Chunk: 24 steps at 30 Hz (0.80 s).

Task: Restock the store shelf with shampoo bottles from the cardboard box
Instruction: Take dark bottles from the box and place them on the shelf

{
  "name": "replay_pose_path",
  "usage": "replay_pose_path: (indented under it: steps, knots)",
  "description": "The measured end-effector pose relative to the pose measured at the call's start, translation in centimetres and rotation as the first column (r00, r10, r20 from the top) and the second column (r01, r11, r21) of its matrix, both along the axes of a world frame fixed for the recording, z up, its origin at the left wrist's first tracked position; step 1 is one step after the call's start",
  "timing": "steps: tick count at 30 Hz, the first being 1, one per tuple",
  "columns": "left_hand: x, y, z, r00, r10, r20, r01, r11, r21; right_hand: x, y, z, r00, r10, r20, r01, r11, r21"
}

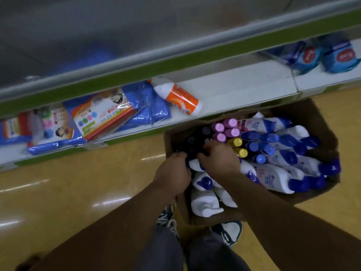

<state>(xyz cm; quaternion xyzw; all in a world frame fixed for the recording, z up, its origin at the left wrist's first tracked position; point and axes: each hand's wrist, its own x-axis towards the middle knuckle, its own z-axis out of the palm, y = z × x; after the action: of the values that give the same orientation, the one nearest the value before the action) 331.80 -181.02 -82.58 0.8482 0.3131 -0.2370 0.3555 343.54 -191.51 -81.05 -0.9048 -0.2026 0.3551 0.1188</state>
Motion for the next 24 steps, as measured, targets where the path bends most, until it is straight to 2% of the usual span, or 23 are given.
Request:
replay_pose_path:
  steps: [3,6,9,12,16,24]
  knots:
    - [0.8,-0.1,-2.8,0.998,0.069,-0.008,-0.069,0.997,-0.039,-0.1,2.8,-2.5,0.988,0.154,0.009,-0.152,0.983,-0.098]
    - [1.2,-0.1,-5.3,0.991,0.126,-0.036,-0.128,0.990,-0.054,-0.5,4.0,-4.7,0.970,0.240,0.046,-0.230,0.960,-0.162]
    - [1.5,-0.3,-6.7,0.985,0.164,-0.052,-0.167,0.983,-0.080,-0.6,4.4,-6.1,0.959,0.274,0.073,-0.256,0.948,-0.190]
    - [1.6,-0.7,-7.5,0.980,0.200,0.011,-0.198,0.973,-0.118,-0.4,4.3,-6.4,0.953,0.291,0.087,-0.270,0.943,-0.197]
    - [1.6,-1.0,-8.2,0.974,0.217,0.060,-0.211,0.973,-0.092,0.4,3.9,-6.1,0.930,0.365,0.049,-0.346,0.910,-0.229]
    - [2.4,-1.2,-8.7,0.953,0.301,0.028,-0.297,0.950,-0.094,1.2,4.1,-6.2,0.892,0.451,0.023,-0.432,0.868,-0.245]
